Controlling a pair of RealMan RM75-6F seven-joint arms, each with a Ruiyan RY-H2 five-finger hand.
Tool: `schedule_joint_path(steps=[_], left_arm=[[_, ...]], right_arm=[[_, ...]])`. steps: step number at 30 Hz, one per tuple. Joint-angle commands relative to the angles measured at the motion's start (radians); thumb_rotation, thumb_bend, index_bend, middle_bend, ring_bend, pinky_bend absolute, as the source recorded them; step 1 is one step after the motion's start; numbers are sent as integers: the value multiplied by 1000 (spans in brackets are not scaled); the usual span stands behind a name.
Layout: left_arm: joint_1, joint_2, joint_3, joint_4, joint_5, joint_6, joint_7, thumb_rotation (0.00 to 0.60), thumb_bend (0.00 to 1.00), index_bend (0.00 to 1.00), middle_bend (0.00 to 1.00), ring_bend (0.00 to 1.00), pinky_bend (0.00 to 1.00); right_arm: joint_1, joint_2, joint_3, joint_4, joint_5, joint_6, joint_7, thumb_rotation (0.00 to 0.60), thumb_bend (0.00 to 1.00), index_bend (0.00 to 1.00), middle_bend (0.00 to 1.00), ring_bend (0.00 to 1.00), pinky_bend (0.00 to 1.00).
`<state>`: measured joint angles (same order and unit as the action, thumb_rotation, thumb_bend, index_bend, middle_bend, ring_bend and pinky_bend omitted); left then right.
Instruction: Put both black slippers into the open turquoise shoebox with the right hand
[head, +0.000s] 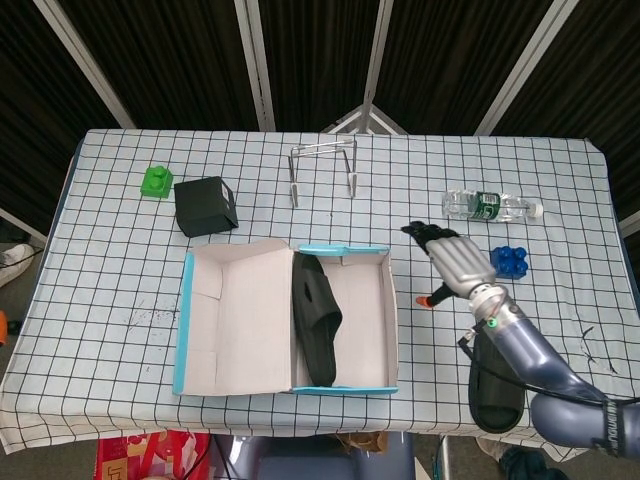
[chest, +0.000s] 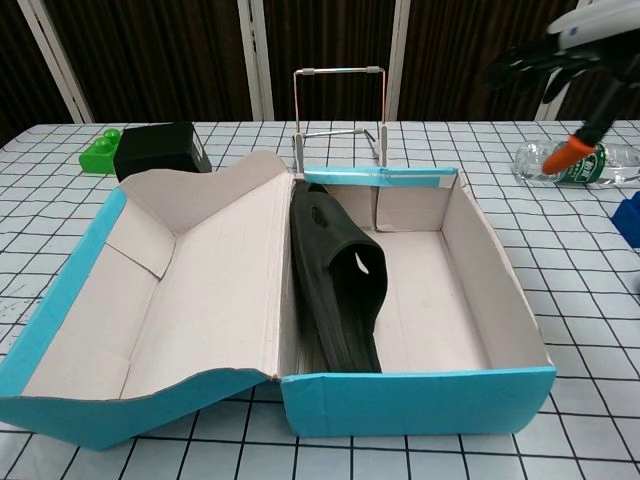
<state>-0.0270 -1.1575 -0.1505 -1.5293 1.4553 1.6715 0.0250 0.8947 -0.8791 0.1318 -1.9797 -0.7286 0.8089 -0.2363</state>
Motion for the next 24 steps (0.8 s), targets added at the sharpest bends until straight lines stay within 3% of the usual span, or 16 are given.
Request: schedule_joint_path(steps=[1, 7, 11, 24], left_arm=[[4, 4, -4, 3, -9, 2, -14, 600, 643, 230, 54, 28, 97], [6, 15, -12, 7, -29, -9, -43, 600, 643, 230, 54, 28, 97], [6, 19, -14, 9, -36, -16, -56, 600, 643, 230, 54, 28, 97], [16, 32, -15, 6, -36, -7, -90, 600, 643, 230, 55, 28, 97]], right_arm=[[-119, 85, -51, -45, -102, 57, 54, 600, 124, 92, 69, 88, 137], [-326, 120, -163, -38, -316, 176, 125, 600, 125, 91, 68, 88, 137], [-424, 111, -221, -19, -388, 248, 133, 600, 125, 92, 67, 88, 137], [-632, 55, -296, 24, -575, 425, 191, 600, 125, 89, 57, 88, 137]])
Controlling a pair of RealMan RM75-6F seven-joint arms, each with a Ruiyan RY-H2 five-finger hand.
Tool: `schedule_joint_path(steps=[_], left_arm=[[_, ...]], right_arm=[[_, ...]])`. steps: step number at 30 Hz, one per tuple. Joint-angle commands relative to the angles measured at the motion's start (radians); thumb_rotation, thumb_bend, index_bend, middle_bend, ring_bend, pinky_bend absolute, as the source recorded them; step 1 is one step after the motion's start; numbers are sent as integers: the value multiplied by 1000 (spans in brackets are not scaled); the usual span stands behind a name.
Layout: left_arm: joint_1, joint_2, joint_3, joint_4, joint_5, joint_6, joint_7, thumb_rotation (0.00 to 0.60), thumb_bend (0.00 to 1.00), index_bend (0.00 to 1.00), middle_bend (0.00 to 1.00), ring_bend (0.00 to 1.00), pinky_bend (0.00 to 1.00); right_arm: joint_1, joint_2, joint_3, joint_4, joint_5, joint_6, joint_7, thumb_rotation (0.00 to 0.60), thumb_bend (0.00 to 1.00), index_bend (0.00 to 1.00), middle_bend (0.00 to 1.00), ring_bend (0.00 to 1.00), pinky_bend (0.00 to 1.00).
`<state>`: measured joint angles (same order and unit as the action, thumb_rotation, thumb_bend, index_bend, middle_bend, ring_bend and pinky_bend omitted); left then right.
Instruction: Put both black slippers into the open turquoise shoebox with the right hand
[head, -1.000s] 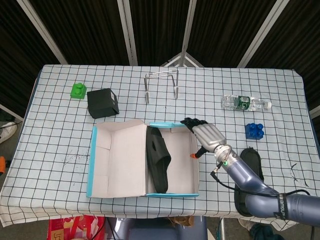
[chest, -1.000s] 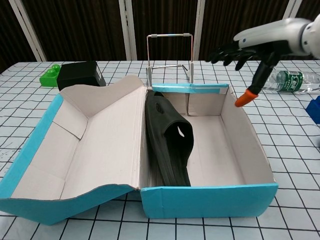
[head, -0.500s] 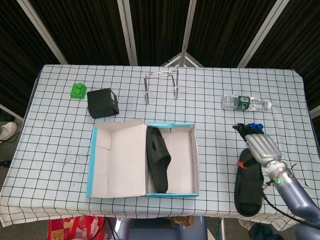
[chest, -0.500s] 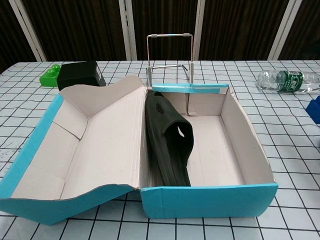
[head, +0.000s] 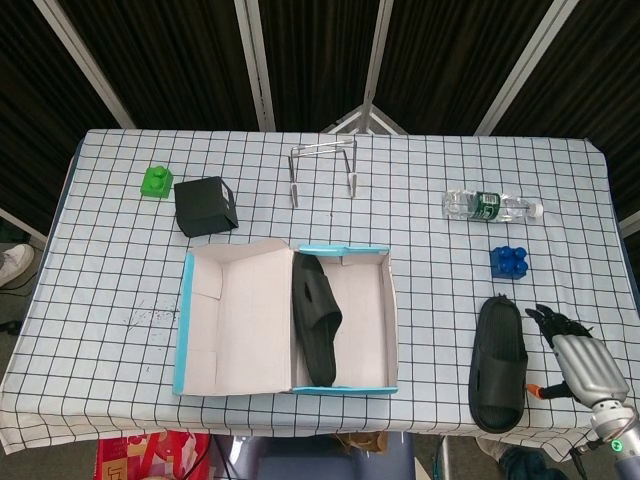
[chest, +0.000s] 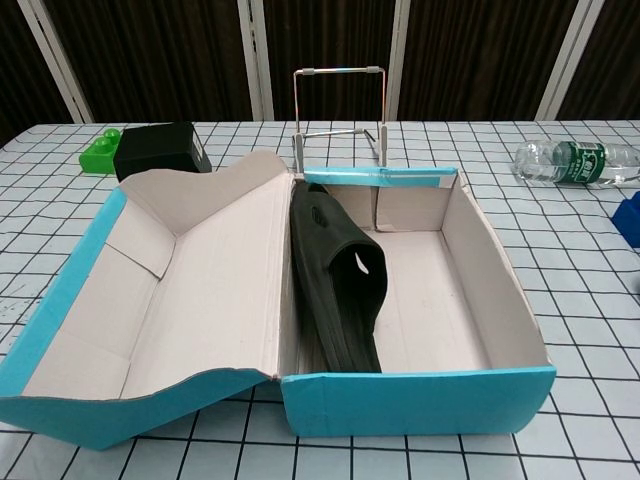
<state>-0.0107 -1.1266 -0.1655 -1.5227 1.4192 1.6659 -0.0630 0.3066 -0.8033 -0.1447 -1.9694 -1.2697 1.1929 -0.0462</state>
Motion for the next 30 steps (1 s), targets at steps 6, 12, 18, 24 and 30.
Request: schedule_joint_path(steps=[6, 12, 18, 24, 30], left_arm=[[-2, 0, 4, -4, 7, -3, 0, 600, 643, 230, 55, 28, 97], [0, 0, 3, -2, 9, 2, 5, 600, 643, 230, 55, 28, 97], [-3, -5, 6, -2, 12, -2, 19, 600, 643, 230, 55, 28, 97], [-4, -6, 7, -6, 15, -1, 28, 600, 643, 230, 55, 28, 97], [-4, -7, 6, -7, 12, -2, 30, 600, 643, 230, 55, 28, 97]], right_arm=[[-111, -78, -37, 48, -44, 83, -56, 600, 125, 85, 56, 88, 137], [-139, -143, -32, 111, -32, 72, -76, 600, 125, 86, 52, 82, 137], [-155, -199, -26, 167, -38, 52, -79, 600, 125, 85, 50, 77, 137], [-165, -246, -13, 210, -61, 54, -76, 600, 125, 86, 51, 77, 137], [-174, -288, -1, 234, -82, 58, -75, 600, 125, 85, 51, 77, 137]])
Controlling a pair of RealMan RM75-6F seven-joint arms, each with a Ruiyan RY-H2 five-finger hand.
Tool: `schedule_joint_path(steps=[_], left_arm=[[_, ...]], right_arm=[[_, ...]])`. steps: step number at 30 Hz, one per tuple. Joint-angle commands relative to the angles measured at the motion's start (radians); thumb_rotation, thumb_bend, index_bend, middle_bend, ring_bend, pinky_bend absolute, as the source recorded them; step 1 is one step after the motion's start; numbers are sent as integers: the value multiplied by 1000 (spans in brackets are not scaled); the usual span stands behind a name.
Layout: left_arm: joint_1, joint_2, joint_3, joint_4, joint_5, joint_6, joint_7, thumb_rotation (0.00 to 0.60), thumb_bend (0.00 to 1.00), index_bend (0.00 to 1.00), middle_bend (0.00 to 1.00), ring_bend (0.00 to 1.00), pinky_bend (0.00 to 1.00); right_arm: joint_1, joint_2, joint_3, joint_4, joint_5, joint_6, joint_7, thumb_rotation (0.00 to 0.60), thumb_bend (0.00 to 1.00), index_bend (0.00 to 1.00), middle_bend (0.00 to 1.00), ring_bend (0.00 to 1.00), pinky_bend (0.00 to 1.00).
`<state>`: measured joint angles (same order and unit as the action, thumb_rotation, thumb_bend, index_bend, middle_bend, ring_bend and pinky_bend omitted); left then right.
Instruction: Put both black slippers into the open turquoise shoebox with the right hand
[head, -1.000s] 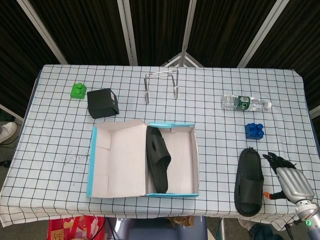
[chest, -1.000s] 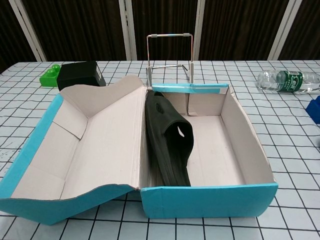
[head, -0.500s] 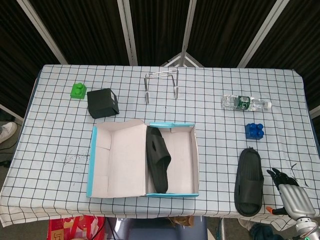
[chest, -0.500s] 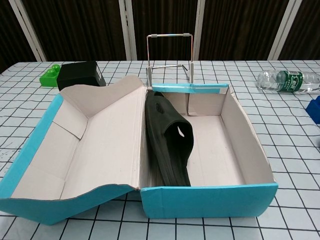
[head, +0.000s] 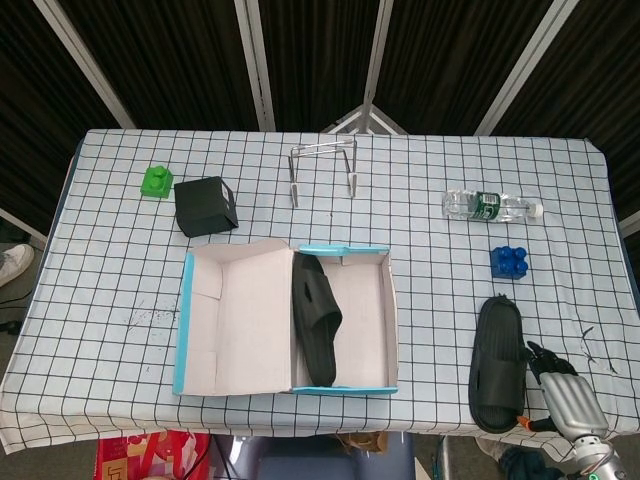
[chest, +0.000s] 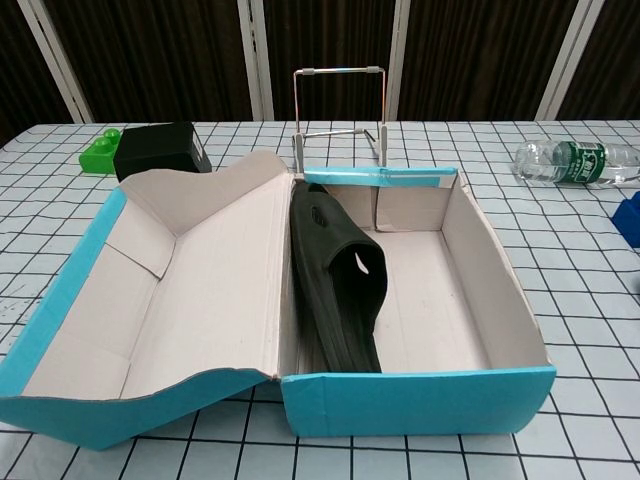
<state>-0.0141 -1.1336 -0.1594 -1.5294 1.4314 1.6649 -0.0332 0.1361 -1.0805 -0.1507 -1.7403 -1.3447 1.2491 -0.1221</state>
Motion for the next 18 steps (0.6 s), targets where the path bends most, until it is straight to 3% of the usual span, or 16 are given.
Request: schedule_joint_path(steps=[1, 18], left_arm=[[-1, 0, 0, 0, 0, -2, 1, 600, 643, 230, 55, 28, 97], [2, 1, -5, 5, -6, 1, -11, 600, 643, 230, 55, 28, 97]], right_arm=[[-6, -16, 8, 6, -9, 4, 0, 600, 125, 85, 51, 77, 137], [-8, -89, 39, 8, 4, -25, -58, 600, 125, 85, 50, 77, 137]])
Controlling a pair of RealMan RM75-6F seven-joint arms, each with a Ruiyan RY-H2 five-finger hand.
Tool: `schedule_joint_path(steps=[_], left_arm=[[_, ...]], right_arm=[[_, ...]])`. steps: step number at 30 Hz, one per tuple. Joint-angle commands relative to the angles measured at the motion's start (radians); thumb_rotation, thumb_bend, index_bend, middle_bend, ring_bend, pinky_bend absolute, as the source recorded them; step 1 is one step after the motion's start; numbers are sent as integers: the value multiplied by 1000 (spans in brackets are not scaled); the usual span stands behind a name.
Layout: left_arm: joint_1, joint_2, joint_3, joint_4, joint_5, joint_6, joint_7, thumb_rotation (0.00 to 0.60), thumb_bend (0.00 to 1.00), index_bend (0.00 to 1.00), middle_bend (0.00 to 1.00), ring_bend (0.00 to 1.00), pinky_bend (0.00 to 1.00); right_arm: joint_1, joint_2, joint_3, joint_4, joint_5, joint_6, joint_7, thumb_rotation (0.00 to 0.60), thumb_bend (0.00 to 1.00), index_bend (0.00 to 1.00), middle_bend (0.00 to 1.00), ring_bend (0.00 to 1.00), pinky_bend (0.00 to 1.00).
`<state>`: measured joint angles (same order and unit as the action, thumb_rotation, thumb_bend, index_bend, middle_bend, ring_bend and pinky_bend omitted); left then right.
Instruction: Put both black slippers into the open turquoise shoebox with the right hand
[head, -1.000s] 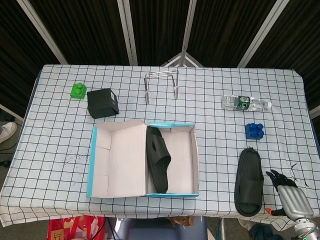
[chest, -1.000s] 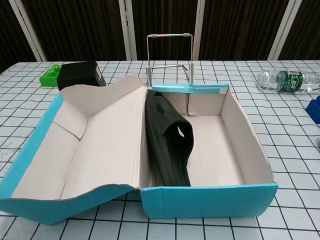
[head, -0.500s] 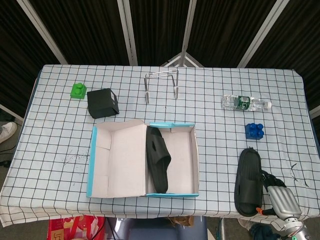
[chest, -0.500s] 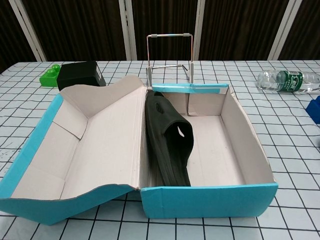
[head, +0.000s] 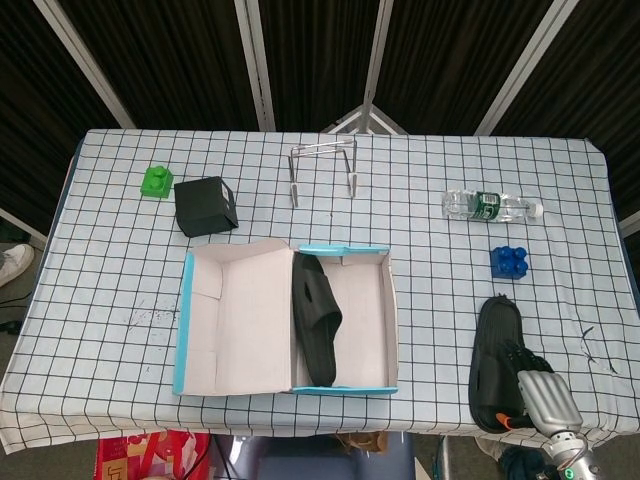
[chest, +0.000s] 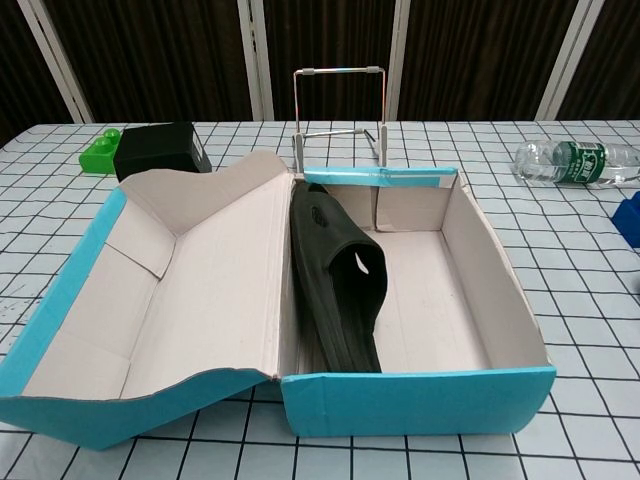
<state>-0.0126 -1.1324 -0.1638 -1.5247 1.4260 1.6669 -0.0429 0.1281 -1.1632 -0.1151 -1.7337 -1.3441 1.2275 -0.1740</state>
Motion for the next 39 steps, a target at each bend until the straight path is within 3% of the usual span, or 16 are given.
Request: schedule_joint_path(steps=[1, 6, 12, 30, 39], left_arm=[[0, 0, -1, 1, -1, -1, -1, 600, 643, 230, 55, 28, 97], [-1, -1, -1, 2, -1, -1, -2, 600, 643, 230, 54, 28, 97], [0, -1, -2, 1, -3, -1, -3, 600, 643, 230, 55, 28, 97], [-2, -1, 0, -1, 0, -5, -2, 600, 643, 235, 54, 28, 97], [-2, -3, 1, 0, 1, -5, 3, 600, 643, 236, 54, 28, 97]], right_arm=[[1, -11, 5, 3, 5, -6, -9, 600, 125, 85, 50, 77, 137], [3, -25, 11, 14, 12, -16, -25, 600, 125, 112, 50, 77, 137], [0, -39, 19, 24, 5, -9, -30, 600, 125, 222, 81, 77, 137], [-7, -68, 29, 57, -32, 7, -30, 600, 125, 351, 163, 85, 137], [-9, -68, 26, 77, -54, 8, -17, 600, 178, 377, 197, 94, 137]])
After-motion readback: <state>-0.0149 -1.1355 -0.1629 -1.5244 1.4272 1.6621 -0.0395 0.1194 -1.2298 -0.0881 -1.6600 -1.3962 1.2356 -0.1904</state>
